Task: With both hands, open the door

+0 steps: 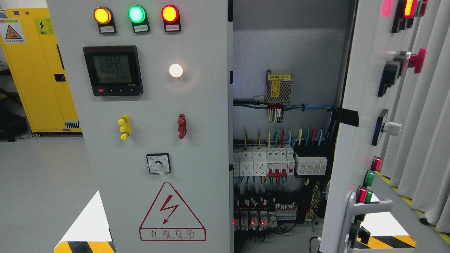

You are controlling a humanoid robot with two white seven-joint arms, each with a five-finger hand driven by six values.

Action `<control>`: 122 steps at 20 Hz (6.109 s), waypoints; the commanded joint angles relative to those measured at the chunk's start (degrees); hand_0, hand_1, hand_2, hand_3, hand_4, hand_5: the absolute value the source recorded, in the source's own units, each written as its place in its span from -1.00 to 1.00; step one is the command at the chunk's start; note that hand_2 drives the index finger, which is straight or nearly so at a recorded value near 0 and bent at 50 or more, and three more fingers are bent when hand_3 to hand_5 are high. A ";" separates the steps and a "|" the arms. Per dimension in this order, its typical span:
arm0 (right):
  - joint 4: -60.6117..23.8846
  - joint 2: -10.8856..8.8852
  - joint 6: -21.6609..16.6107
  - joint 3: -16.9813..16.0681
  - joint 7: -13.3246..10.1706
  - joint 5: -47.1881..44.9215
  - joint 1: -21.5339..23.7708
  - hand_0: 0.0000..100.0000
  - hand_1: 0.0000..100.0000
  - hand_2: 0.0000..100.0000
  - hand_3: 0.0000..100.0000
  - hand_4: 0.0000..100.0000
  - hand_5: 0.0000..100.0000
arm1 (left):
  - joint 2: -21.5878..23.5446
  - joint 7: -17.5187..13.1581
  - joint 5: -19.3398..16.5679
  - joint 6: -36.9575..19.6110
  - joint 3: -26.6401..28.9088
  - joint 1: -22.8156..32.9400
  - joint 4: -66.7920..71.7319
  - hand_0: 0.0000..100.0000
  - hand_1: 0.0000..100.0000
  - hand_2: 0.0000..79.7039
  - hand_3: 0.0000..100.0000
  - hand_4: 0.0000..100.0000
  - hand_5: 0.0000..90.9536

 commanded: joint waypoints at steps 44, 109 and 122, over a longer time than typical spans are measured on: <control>-0.01 -1.49 -0.03 0.79 0.04 0.00 0.04 -0.60 -0.76 -1.00 -1.00 -1.00 -1.00 | 10.13 -13.55 37.12 29.91 -27.00 -77.08 -29.16 -1.00 -1.00 -1.00 -1.00 -1.00 -1.00; -0.01 -1.67 -0.03 0.79 0.04 0.00 -0.14 -0.60 -0.75 -1.00 -1.00 -1.00 -1.00 | -23.20 7.11 24.99 36.68 -29.55 -82.62 -27.31 -1.00 -1.00 -1.00 -1.00 -1.00 -1.00; -0.01 -1.58 -0.03 0.88 0.04 0.00 -0.14 -0.60 -0.76 -1.00 -1.00 -1.00 -1.00 | -23.55 7.20 26.56 33.87 -35.35 -87.01 -25.21 -1.00 -1.00 -1.00 -1.00 -1.00 -1.00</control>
